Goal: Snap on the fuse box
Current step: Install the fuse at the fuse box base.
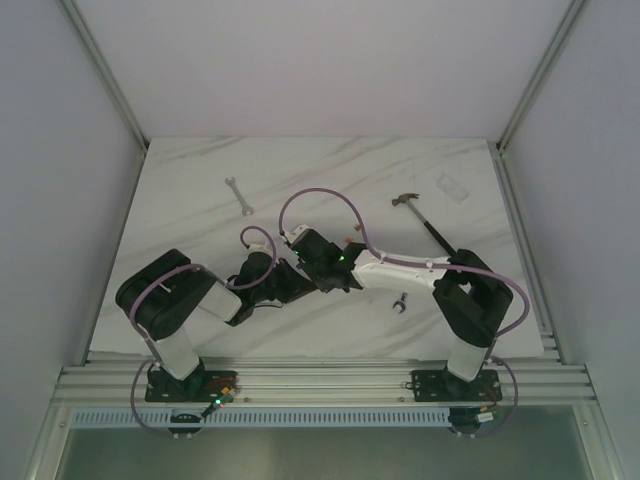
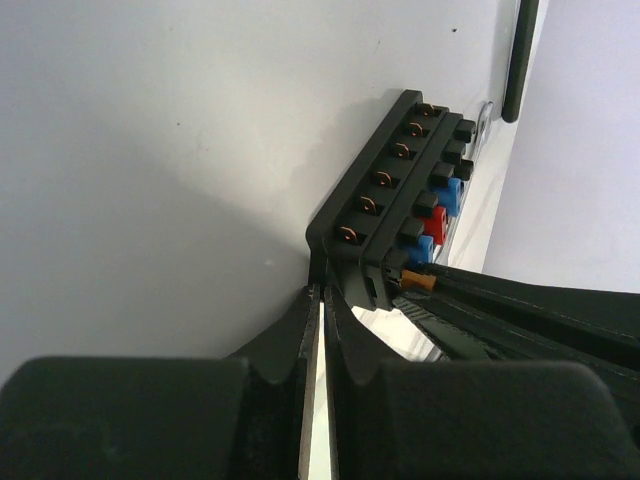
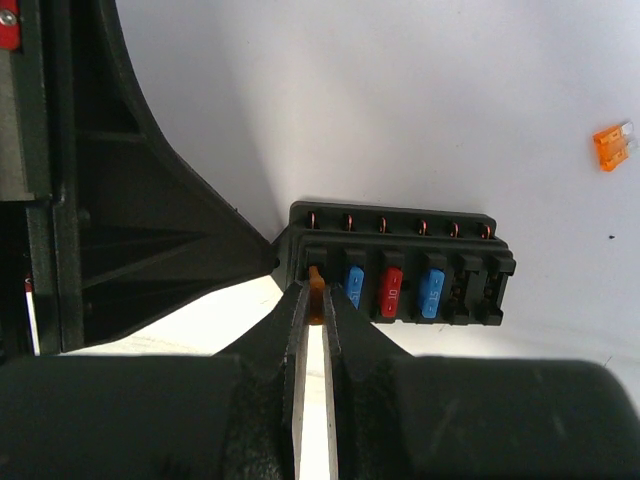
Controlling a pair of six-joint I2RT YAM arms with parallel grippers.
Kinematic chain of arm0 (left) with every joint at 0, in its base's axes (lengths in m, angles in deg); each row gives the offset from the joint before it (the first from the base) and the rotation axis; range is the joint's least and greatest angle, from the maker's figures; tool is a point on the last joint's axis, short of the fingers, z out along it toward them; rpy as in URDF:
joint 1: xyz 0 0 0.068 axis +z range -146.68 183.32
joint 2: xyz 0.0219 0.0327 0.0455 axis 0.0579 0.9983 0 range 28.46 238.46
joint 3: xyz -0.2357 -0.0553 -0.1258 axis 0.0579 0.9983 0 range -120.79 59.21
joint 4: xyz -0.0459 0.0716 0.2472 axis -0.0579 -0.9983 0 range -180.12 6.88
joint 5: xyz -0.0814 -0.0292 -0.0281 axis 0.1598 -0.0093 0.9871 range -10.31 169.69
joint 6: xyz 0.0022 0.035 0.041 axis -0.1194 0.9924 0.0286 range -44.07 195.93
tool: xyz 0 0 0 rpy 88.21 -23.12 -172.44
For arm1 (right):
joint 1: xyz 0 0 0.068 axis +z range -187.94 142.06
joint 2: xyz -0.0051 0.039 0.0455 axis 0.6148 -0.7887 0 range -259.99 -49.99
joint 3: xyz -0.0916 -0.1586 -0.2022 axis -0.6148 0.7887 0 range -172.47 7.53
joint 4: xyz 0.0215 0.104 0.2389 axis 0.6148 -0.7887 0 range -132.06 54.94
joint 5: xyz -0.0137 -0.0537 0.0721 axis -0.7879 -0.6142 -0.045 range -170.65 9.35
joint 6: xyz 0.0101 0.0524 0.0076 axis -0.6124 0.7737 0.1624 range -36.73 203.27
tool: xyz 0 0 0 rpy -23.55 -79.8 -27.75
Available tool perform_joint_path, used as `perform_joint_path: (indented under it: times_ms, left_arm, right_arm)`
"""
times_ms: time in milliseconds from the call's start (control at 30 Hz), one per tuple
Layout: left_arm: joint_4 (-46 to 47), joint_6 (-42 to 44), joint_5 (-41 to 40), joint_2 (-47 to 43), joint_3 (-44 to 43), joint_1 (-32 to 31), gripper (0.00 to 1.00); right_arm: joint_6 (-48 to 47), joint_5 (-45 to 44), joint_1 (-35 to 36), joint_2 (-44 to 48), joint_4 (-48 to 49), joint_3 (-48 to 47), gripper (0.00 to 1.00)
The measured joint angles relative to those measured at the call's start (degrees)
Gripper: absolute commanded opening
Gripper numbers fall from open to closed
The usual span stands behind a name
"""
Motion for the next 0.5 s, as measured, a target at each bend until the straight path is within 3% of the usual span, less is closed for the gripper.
perform_joint_path:
  times_ms: [500]
  left_arm:
    - [0.11, 0.07, -1.29, 0.02, -0.11, 0.04, 0.15]
  right_arm:
    - [0.11, -0.46, -0.13, -2.14, -2.8, -3.39, 0.0]
